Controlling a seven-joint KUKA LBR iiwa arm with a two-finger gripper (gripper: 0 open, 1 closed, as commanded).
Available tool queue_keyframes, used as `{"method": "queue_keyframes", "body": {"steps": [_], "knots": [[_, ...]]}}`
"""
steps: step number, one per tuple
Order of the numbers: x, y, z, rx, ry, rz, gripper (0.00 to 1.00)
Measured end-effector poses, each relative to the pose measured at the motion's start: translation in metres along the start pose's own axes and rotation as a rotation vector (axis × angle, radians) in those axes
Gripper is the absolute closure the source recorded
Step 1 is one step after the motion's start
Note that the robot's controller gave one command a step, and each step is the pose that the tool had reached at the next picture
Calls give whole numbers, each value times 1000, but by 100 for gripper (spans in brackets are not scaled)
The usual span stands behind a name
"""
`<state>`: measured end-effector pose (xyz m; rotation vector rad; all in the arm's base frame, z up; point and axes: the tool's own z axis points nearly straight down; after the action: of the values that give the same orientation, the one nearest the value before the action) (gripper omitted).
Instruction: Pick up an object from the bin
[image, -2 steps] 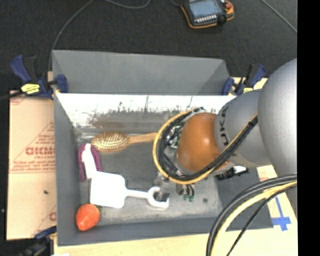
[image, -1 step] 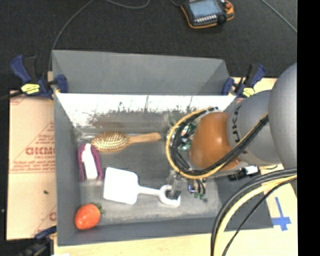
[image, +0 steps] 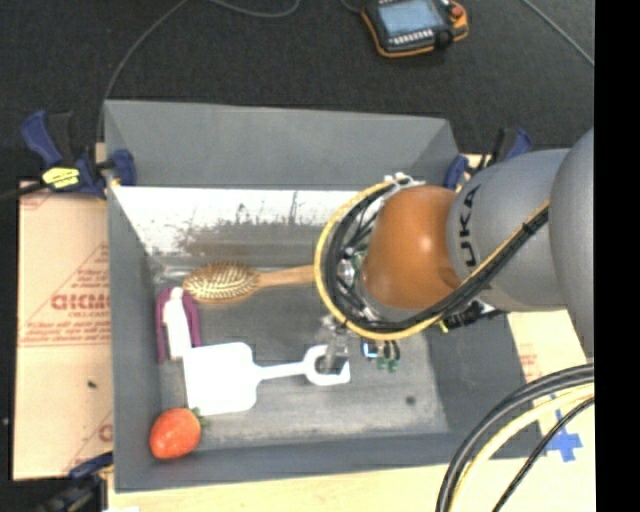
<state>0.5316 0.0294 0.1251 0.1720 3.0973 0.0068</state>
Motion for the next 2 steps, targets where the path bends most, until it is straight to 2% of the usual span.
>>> {"method": "queue_keyframes", "body": {"steps": [1,2], "knots": [[8,-21,-16,14,1,45,100],[-1,9,-24,1,-1,-16,100]]}}
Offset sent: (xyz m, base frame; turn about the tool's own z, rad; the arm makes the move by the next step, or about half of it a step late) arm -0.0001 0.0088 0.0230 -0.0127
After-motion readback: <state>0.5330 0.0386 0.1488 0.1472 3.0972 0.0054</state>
